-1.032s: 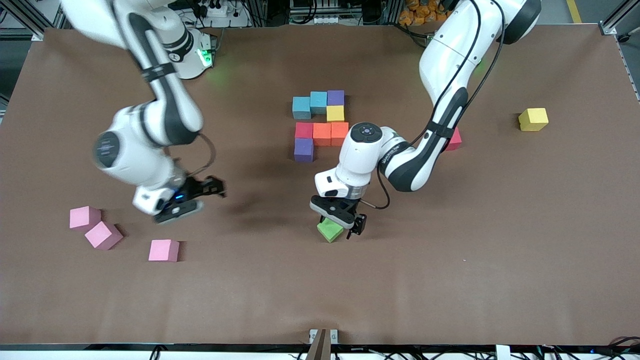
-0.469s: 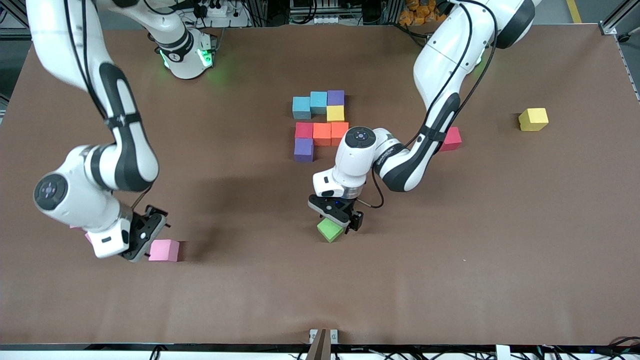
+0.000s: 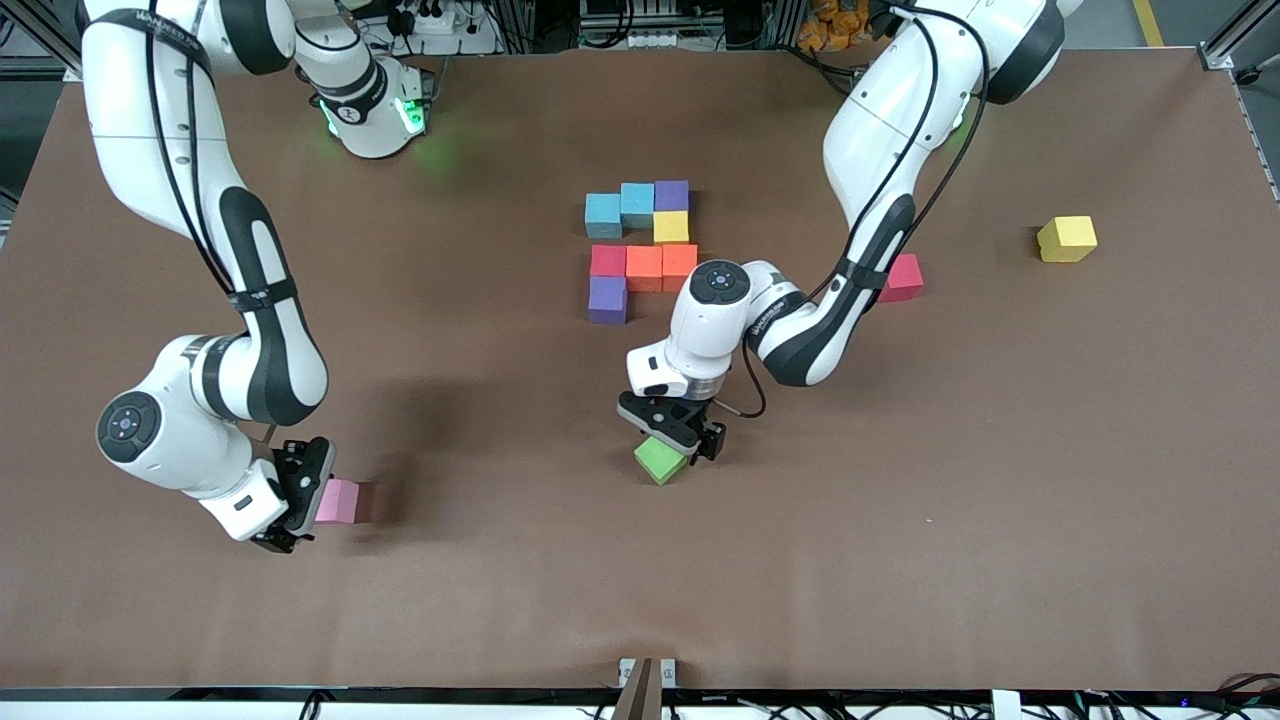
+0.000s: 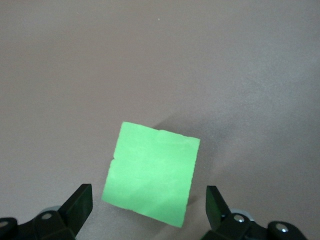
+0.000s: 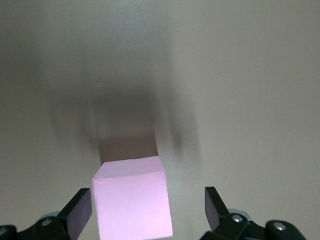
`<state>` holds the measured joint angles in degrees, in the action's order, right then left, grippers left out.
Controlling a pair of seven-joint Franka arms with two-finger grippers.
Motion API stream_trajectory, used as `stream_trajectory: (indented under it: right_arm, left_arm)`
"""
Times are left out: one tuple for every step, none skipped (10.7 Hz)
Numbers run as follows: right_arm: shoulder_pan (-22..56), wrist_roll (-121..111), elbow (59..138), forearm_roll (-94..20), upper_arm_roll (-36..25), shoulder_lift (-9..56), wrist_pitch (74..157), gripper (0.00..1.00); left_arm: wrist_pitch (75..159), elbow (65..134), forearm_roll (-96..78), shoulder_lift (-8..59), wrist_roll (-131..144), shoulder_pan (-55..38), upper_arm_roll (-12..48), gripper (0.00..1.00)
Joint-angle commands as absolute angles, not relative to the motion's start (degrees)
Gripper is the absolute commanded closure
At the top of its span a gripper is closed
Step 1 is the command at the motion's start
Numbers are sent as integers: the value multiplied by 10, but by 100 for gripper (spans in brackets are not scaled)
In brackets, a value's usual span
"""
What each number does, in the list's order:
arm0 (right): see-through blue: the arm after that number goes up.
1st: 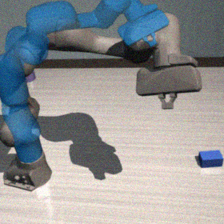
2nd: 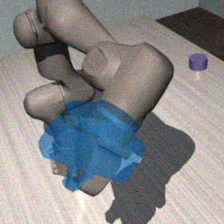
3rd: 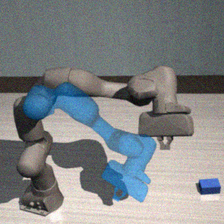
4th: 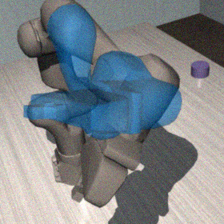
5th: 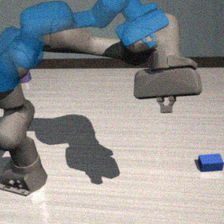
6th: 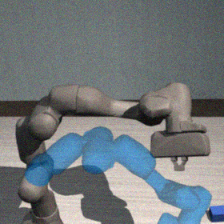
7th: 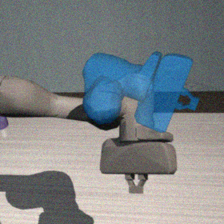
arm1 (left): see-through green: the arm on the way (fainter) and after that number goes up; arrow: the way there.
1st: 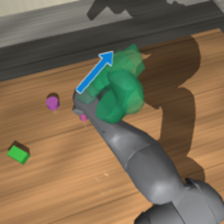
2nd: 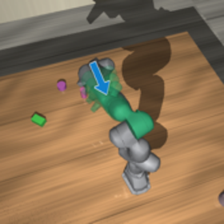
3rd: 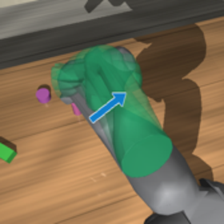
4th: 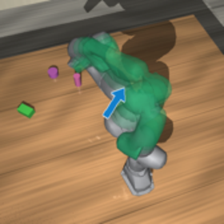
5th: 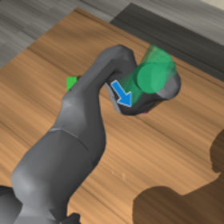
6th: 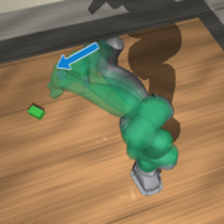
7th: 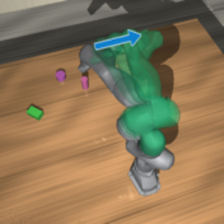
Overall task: Form number 2 with 11 blocks
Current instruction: 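Lift the green cube with the left gripper while the right gripper grasps pink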
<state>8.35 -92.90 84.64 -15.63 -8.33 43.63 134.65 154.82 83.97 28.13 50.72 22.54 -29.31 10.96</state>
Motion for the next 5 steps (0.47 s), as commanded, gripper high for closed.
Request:
stream_trajectory:
  right_arm:
    - [52,-1002,831,-214,-60,467,1367,0]
    - [50,-1006,832,-221,-60,469,1367,0]
    - [48,-1006,837,-221,-60,470,1367,0]
    - [48,-1004,837,-228,-60,471,1366,0]
    - [48,-998,831,-230,-60,469,1361,0]
  left_arm:
    - [1545,825,266,519,207,-295,112,0]
    - [1545,825,266,519,207,-295,113,17]
    - [1545,825,266,519,210,-297,113,31]
    - [1545,826,265,519,214,-298,113,42]
    - [1545,826,262,519,216,-299,113,56]
